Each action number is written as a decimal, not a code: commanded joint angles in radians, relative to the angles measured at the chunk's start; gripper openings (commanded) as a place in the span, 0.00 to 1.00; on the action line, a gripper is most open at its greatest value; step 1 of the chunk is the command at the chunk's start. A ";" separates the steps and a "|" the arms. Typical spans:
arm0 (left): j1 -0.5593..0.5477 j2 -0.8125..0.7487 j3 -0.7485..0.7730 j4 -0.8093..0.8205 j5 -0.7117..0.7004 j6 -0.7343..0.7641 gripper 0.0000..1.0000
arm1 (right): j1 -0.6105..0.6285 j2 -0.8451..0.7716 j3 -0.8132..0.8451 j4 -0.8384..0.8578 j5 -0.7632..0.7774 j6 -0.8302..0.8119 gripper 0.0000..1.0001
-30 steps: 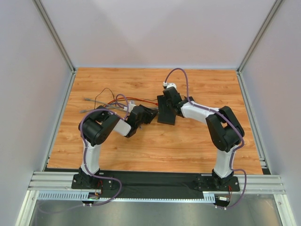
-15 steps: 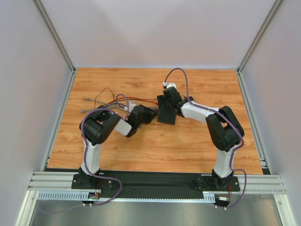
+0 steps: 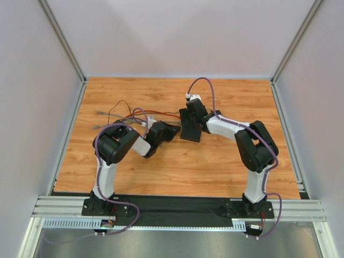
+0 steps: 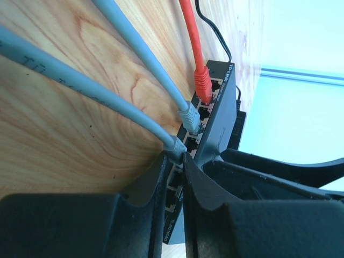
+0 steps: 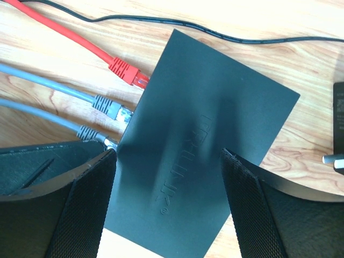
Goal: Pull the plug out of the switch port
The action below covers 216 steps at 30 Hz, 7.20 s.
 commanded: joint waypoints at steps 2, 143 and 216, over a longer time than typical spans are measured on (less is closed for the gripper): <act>-0.011 0.027 -0.024 -0.013 -0.032 0.049 0.17 | 0.007 0.038 0.038 -0.047 0.012 -0.014 0.79; 0.047 -0.157 0.086 -0.287 0.088 0.166 0.69 | -0.085 -0.060 0.048 0.062 0.144 0.078 0.80; 0.040 0.125 0.200 -0.294 0.091 -0.221 0.28 | -0.124 0.081 0.108 0.042 -0.005 -0.028 0.78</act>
